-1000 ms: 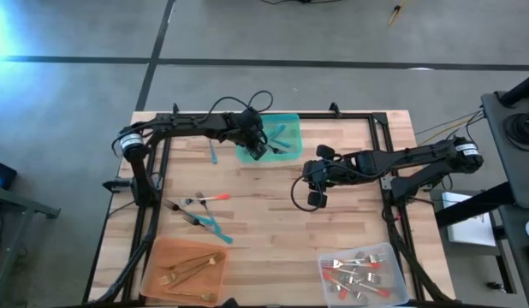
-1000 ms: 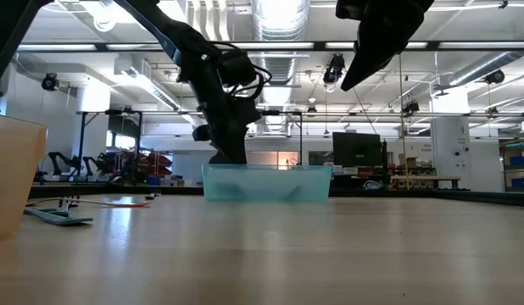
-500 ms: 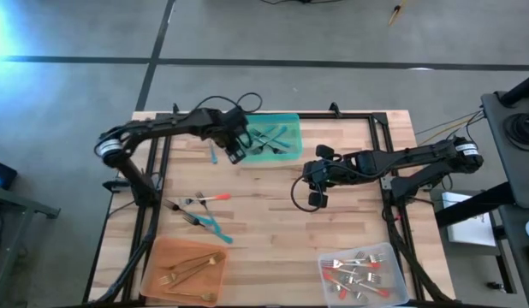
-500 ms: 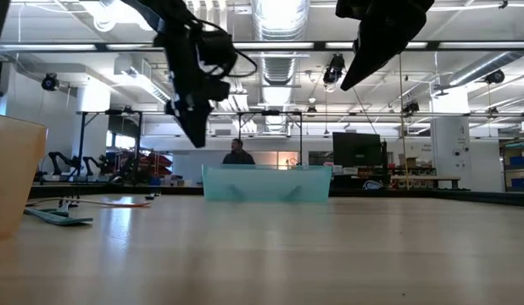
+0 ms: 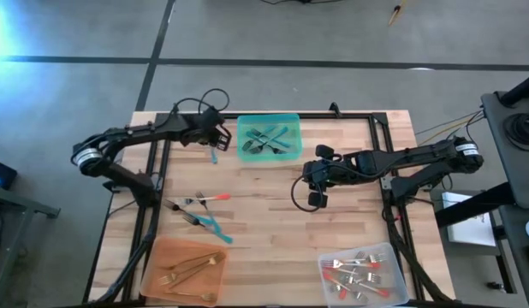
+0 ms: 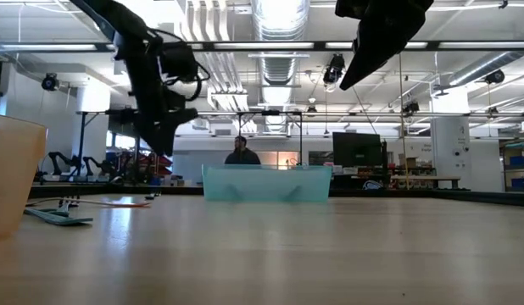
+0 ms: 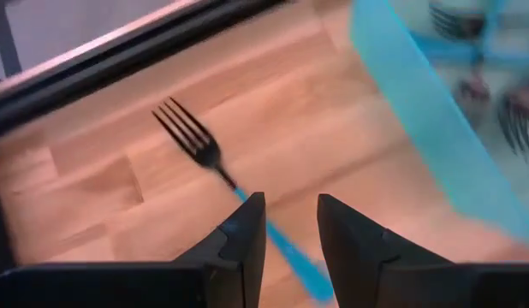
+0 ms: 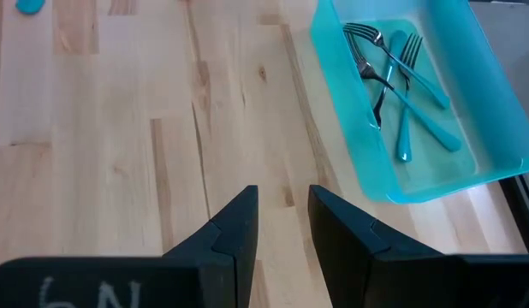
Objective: Sort silverware by color (type)
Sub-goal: Put the blue fork into the blue bin
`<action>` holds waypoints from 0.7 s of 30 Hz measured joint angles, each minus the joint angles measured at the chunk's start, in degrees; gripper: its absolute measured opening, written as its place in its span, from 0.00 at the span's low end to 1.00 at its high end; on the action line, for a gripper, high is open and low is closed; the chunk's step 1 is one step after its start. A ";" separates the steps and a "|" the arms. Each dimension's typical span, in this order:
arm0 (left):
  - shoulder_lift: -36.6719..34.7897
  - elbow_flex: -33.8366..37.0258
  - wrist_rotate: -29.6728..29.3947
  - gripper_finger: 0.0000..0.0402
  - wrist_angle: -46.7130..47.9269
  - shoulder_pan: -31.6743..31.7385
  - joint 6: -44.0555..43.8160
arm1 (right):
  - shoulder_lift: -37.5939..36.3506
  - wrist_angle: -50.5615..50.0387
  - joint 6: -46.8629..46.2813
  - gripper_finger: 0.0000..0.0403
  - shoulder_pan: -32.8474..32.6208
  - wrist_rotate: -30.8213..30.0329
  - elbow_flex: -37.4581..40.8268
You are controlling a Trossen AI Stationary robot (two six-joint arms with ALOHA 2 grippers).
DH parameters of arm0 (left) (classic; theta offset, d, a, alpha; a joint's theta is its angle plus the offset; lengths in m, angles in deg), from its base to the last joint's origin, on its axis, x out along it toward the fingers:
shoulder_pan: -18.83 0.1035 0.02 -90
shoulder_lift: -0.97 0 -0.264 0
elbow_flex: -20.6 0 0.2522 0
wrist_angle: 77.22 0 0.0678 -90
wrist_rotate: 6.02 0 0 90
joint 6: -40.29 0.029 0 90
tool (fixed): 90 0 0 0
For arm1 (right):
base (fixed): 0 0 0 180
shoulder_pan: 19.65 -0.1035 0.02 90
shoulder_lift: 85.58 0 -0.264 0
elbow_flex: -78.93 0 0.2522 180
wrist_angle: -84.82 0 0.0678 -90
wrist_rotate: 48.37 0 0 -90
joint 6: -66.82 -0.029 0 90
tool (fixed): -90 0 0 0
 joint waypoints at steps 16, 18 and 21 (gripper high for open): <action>10.59 -2.58 8.10 0.23 5.03 2.60 -10.05 | 0.00 0.48 0.00 0.24 -0.01 0.02 0.02; 12.21 -3.33 8.17 0.23 7.60 2.34 -10.48 | 0.00 0.59 0.02 0.24 -0.02 0.02 0.02; 14.30 -3.76 8.11 0.23 10.64 2.22 -10.60 | 0.00 0.85 0.00 0.24 -0.01 0.02 0.02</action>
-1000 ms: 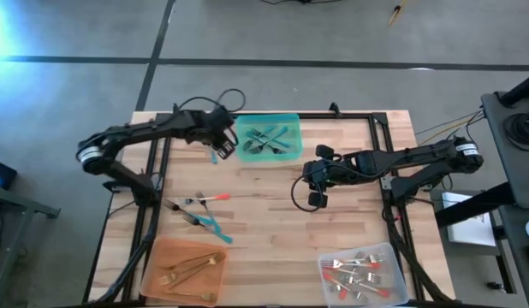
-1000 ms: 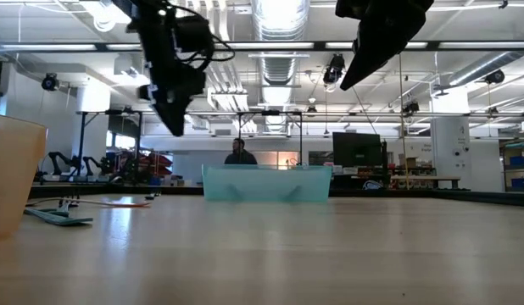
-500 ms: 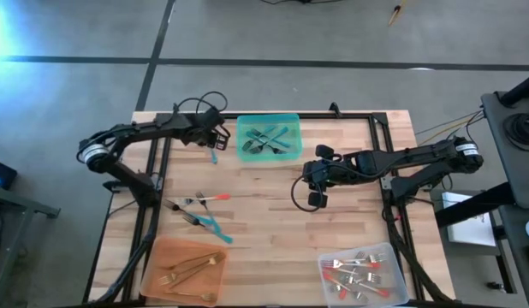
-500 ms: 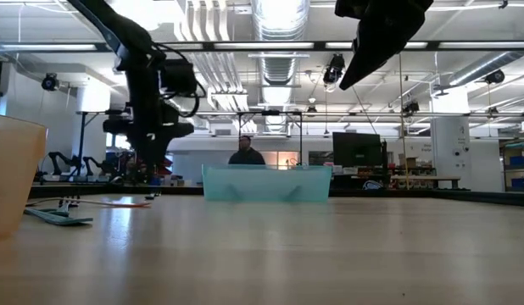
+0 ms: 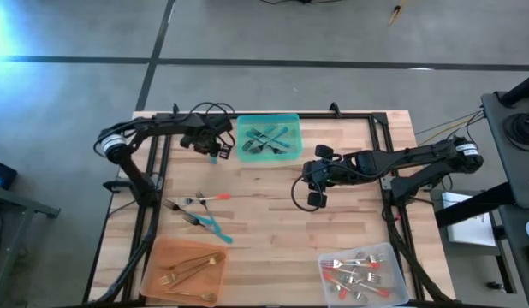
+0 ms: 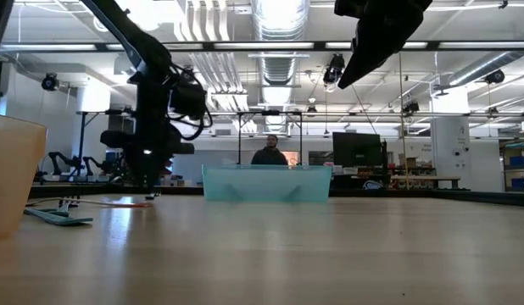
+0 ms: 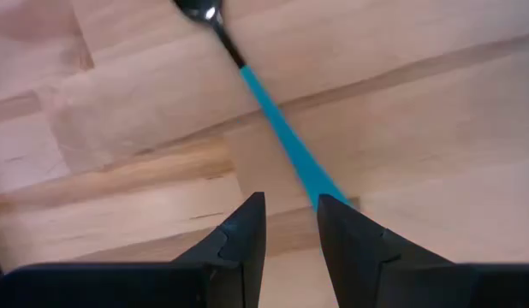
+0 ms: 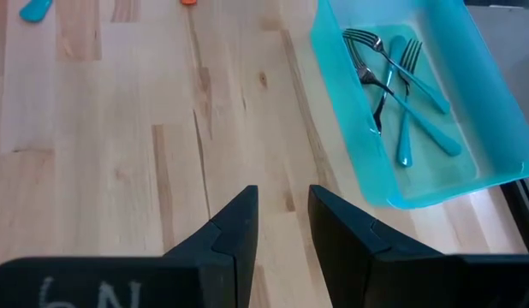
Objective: Sort silverware by color (type)
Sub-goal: Put the blue fork into the blue bin
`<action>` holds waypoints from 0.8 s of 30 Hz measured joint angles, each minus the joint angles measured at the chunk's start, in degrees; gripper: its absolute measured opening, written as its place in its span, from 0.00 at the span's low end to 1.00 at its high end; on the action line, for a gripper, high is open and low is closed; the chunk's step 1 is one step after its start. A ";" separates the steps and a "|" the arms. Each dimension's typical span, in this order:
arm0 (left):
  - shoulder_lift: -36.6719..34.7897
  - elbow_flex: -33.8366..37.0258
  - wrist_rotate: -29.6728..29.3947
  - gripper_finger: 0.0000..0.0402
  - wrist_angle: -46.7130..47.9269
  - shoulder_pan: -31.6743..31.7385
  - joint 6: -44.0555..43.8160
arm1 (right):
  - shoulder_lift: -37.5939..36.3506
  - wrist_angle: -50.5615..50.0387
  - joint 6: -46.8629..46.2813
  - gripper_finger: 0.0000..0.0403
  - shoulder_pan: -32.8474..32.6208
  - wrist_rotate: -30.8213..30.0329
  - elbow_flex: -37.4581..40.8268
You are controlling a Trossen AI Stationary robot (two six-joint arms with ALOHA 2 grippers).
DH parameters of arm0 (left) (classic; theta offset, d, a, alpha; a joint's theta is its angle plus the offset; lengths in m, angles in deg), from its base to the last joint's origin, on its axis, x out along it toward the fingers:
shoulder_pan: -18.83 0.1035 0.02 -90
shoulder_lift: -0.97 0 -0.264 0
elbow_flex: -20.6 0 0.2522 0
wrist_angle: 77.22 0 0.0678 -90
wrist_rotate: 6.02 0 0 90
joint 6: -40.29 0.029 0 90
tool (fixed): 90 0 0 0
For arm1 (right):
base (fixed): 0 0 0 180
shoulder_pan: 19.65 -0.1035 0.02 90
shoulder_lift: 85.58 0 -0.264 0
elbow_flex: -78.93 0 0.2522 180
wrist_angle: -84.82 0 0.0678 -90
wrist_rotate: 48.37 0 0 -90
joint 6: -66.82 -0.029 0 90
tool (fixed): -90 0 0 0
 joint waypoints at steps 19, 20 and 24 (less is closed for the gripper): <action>2.52 -2.15 -0.09 0.23 -0.78 0.07 -2.62 | 0.00 0.38 0.02 0.24 -0.01 0.00 0.00; 2.52 -2.11 -0.09 0.23 -0.80 0.14 -3.54 | 0.00 0.38 0.00 0.24 0.01 0.00 0.00; 3.23 -2.03 2.26 0.23 -0.80 0.15 -5.96 | 0.00 0.40 0.00 0.24 0.00 0.00 0.00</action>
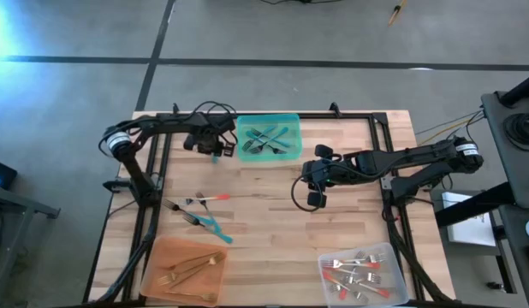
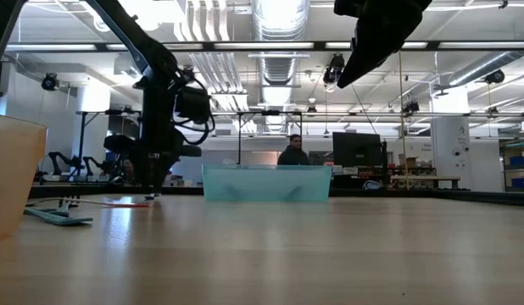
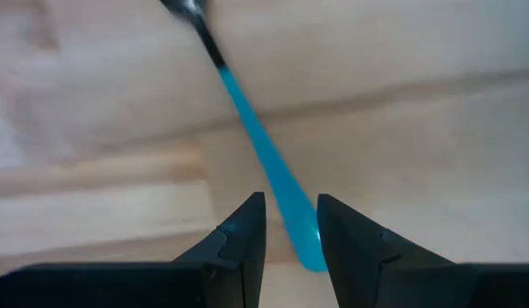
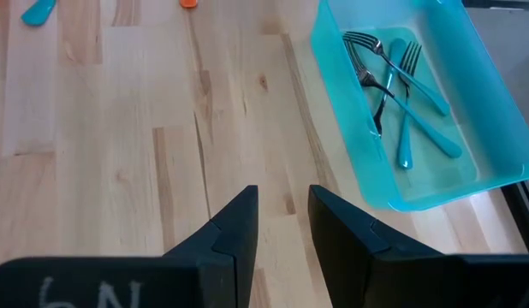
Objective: Sort silverware by color (type)
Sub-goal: Put the blue fork into the blue bin
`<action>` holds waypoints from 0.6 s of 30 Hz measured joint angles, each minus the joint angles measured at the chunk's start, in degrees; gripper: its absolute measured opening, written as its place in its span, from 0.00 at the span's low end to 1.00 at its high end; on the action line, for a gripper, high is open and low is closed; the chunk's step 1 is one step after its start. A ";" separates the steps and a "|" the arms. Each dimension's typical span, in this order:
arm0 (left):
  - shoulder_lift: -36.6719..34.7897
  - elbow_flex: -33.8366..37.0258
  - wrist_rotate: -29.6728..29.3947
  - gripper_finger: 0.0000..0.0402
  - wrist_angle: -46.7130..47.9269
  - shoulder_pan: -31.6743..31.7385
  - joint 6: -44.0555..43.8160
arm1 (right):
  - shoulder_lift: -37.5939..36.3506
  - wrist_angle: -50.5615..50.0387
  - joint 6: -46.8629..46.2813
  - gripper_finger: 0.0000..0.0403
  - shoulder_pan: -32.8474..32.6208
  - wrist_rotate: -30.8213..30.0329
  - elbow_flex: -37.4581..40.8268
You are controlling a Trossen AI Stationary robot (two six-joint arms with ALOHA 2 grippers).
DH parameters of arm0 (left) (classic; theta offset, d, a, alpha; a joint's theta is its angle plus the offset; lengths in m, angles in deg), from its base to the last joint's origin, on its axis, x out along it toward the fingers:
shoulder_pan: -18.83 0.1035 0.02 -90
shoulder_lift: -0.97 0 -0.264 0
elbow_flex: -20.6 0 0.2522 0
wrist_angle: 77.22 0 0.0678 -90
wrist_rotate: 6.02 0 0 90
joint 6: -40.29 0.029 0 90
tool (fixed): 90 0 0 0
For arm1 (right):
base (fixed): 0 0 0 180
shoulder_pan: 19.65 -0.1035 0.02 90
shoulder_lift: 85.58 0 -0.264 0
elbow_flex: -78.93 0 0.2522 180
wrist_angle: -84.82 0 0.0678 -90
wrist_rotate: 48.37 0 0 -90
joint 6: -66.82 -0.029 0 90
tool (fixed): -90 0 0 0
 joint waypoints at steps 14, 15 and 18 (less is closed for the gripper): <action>5.24 -0.81 3.47 0.22 0.50 -0.24 -0.71 | 0.00 0.02 0.00 0.24 0.01 0.00 0.00; 5.26 -0.83 3.60 0.20 0.52 -0.24 -0.61 | 0.00 0.02 0.01 0.24 0.01 0.00 0.00; 5.19 -0.94 4.34 0.14 1.00 -0.24 -0.17 | 0.00 0.02 0.00 0.24 0.00 0.00 0.00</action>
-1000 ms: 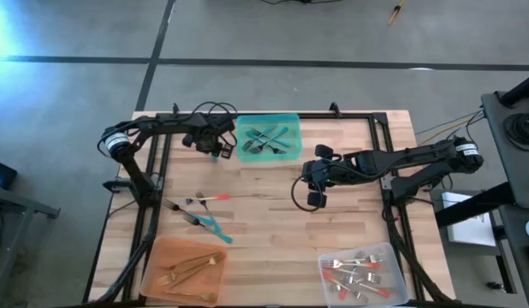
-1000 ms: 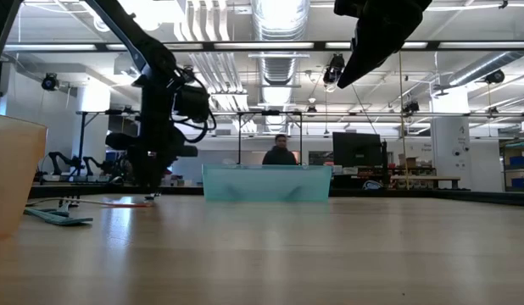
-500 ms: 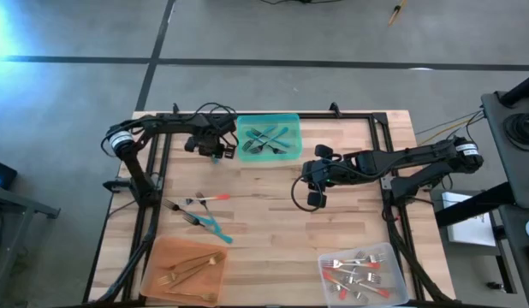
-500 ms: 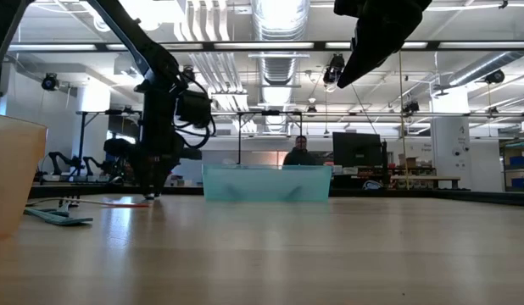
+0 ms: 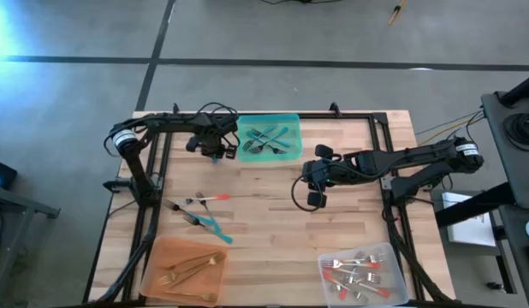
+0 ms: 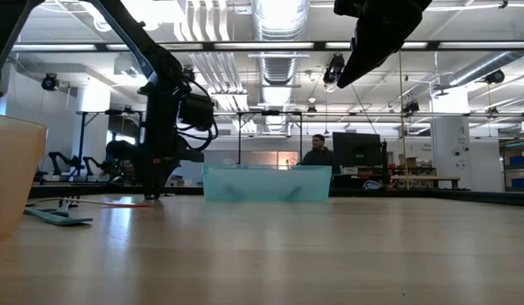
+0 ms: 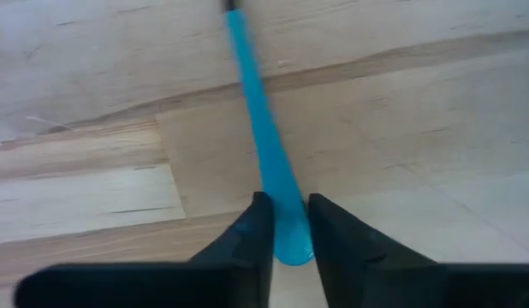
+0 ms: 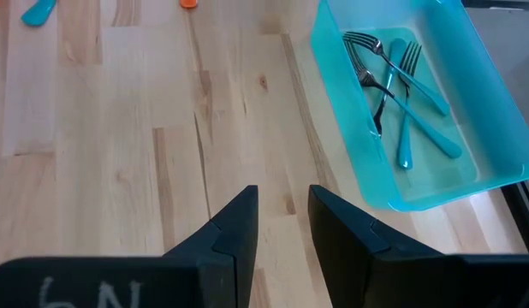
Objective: Sort silverware by color (type)
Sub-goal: Put the blue fork into the blue bin
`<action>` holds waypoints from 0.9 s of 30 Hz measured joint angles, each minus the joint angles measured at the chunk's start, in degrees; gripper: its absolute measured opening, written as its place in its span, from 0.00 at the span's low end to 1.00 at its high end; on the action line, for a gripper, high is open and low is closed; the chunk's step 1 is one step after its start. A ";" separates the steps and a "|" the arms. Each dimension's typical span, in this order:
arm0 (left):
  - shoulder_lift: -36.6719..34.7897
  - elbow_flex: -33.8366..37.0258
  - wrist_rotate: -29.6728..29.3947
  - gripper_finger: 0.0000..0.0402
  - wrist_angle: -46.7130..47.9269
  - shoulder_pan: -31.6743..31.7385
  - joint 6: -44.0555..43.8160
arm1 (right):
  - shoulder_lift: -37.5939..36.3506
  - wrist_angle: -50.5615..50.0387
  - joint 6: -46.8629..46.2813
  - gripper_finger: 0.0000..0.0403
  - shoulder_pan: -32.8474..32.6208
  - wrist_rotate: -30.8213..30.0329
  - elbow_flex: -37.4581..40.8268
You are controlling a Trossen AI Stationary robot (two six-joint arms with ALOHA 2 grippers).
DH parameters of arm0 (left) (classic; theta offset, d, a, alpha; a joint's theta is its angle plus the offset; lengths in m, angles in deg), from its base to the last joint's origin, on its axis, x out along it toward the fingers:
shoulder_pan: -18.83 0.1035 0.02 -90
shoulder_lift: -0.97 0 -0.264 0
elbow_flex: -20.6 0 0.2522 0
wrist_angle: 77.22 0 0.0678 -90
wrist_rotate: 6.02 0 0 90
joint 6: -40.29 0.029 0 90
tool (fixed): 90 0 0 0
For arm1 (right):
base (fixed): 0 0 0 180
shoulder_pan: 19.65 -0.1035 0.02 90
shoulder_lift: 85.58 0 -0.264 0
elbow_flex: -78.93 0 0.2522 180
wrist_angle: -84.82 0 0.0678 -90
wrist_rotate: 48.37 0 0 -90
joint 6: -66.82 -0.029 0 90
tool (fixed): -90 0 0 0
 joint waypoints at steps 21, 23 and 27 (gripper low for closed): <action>-0.61 -16.44 -2.42 0.00 16.55 -1.15 7.05 | 0.00 0.00 0.00 0.24 -0.01 0.00 0.00; -0.61 -18.79 -3.40 0.00 17.25 -1.53 7.48 | 0.00 0.02 0.00 0.24 -0.01 0.00 0.00; -0.65 -20.33 -6.86 0.00 17.38 -1.92 7.68 | 0.00 0.02 0.00 0.24 -0.01 0.02 0.00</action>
